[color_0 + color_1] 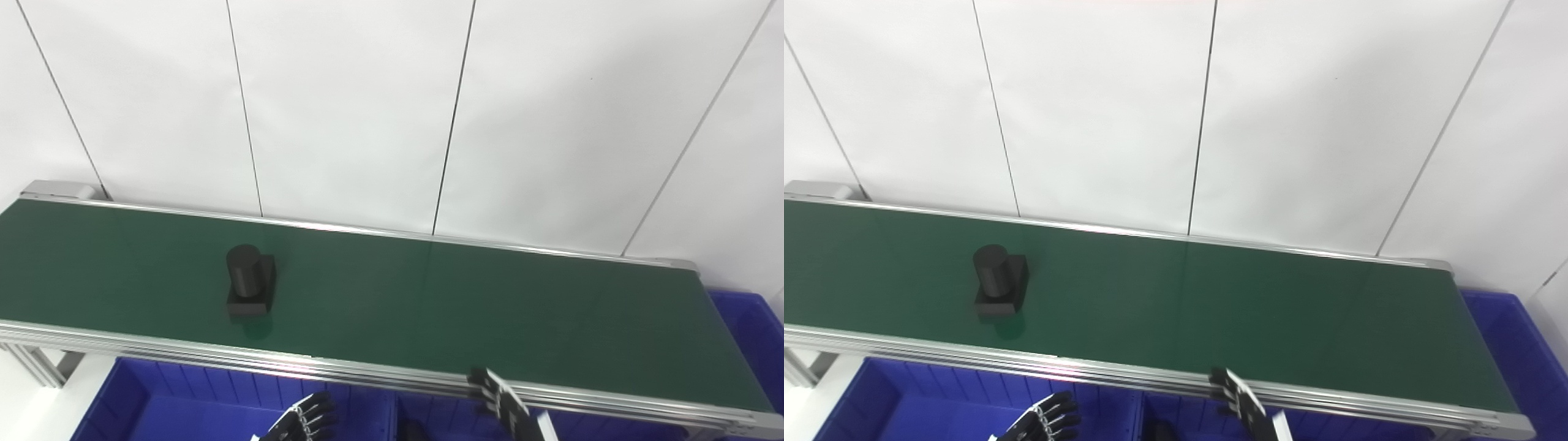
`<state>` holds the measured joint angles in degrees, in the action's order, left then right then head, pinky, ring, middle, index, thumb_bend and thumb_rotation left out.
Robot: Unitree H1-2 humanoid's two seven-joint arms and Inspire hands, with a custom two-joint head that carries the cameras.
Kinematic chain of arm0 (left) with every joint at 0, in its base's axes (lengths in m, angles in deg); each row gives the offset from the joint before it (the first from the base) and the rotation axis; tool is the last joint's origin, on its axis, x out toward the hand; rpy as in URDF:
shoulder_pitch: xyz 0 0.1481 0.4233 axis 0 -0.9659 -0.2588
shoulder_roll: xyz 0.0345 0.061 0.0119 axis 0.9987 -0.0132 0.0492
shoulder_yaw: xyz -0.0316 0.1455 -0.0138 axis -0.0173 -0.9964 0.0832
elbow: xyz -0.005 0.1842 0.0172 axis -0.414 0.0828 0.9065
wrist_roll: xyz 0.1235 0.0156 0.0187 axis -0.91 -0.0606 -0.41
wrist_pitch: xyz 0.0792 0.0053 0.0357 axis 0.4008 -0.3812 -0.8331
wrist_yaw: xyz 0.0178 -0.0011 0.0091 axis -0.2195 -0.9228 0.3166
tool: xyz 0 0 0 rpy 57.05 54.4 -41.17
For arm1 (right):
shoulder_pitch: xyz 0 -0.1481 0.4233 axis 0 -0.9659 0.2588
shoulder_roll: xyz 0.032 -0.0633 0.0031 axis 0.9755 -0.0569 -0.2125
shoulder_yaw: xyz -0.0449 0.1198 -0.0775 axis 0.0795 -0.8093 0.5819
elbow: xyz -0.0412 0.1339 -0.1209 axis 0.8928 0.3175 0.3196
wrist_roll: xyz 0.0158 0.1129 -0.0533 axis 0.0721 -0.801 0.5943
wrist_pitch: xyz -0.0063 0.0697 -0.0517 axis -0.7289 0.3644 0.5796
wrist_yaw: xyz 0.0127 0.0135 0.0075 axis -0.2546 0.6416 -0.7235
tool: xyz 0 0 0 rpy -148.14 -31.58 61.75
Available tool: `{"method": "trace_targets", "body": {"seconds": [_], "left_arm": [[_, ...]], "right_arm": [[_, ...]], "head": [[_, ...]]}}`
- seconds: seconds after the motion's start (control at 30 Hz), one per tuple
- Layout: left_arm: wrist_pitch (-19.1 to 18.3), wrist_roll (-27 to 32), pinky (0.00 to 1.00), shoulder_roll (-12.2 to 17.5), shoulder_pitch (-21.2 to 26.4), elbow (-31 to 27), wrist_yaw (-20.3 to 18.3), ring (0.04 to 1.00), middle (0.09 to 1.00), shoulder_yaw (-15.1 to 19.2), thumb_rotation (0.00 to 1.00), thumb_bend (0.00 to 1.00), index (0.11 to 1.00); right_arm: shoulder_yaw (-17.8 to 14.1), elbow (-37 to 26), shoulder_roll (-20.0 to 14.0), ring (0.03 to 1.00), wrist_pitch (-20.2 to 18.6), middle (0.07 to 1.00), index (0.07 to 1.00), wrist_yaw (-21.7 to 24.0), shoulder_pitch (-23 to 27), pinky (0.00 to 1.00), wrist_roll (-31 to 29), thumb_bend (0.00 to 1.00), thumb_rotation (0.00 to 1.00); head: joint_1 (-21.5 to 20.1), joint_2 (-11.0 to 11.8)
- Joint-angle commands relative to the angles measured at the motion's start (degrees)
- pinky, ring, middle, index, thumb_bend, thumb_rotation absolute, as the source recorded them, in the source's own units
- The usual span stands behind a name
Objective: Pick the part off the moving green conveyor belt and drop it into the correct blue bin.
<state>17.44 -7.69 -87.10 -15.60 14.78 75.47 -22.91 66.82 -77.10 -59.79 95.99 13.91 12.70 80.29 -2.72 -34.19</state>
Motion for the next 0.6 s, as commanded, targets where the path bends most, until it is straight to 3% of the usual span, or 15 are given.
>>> {"method": "trace_targets", "body": {"seconds": [0.0,0.07,0.2,0.47,0.57], "left_arm": [[1.8,-0.5,0.75,0.2,1.1,-1.0,-0.2,0.758,0.79,-0.2,0.0,0.55,0.795],[1.5,-0.6,0.75,0.1,1.4,-0.7,0.0,0.76,0.788,-0.4,0.0,0.55,0.793],[1.8,-1.3,0.75,-0.3,2.0,-0.1,0.4,0.759,0.786,-0.8,0.0,0.57,0.786],[1.9,-2.4,0.73,-1.2,2.1,0.0,1.4,0.746,0.779,-1.0,0.0,0.57,0.784],[1.9,-3.0,0.73,-1.4,2.0,0.2,1.5,0.748,0.776,-0.9,0.0,0.58,0.781]], "right_arm": [[-0.5,-3.7,1.1,0.79,-3.5,0.834,0.85,2.3,2.9,0.72,-1.2,0.69,0.06],[-0.5,-6.1,1.4,0.8,-7.7,0.84,0.853,4.2,5.3,0.74,-1.5,0.71,0.1],[-0.3,-7.7,1.9,0.812,-11.8,0.845,0.856,6.3,9.5,0.75,-0.4,0.72,0.11],[0.3,-5.0,3.6,0.833,-13.1,0.862,0.872,9.2,18.1,0.77,-0.1,0.76,0.18],[0.6,-3.3,4.2,0.813,-13.5,0.863,0.882,9.9,20.8,0.71,0.6,0.77,0.22]], "head": [[1.0,0.1],[2.5,0.2],[3.2,0.2],[4.4,0.2],[4.8,0.0]]}}
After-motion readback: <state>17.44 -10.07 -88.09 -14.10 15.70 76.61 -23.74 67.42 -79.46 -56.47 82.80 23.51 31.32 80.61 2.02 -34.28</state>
